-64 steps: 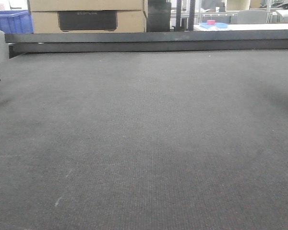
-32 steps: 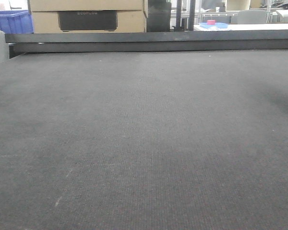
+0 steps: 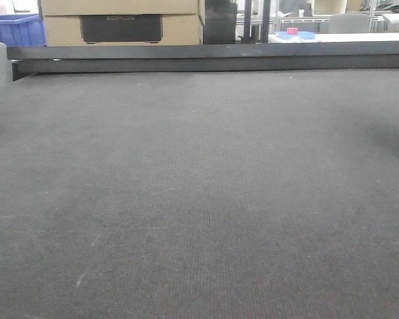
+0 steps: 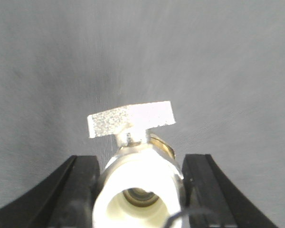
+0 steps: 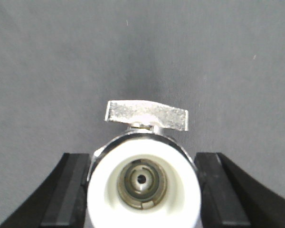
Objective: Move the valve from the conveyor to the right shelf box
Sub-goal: 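Lift both held valves up off the conveyor surface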
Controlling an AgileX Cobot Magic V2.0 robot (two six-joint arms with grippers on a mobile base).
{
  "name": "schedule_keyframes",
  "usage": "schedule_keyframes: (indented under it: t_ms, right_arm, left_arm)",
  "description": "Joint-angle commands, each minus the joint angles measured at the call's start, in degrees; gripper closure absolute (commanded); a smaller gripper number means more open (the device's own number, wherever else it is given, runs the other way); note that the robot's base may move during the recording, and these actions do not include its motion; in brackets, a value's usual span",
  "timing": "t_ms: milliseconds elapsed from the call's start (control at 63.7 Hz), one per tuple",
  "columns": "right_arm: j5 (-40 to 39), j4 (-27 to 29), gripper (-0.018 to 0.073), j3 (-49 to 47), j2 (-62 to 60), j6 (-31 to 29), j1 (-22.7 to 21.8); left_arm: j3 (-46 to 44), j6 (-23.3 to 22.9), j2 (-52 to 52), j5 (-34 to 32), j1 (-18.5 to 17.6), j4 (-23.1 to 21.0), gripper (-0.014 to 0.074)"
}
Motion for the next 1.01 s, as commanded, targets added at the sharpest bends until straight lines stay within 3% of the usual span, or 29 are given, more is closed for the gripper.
schedule_keyframes:
  t_ms: [0,330,989]
  right_arm:
    - [-2.21,0.53,0.0713,-1.76,-2.15,-0.49,0.09]
    - [-3.91,2.52,0.0713,-4.43,-3.70,-0.49,0.09]
    - [-4.83,2.78,0.0713,-4.53,-3.70,-0.49,0.09]
  left_arm:
    - [-0.58,-0.68,-5.63,-0.76,-0.16,-1.52,0.0707]
    - [-0.58,-2.07,-15.52,-1.28,-0.16,-2.74,0.0707]
    - [-0.58,-2.07,-16.04,-3.20,-0.16,-2.74,0.0707]
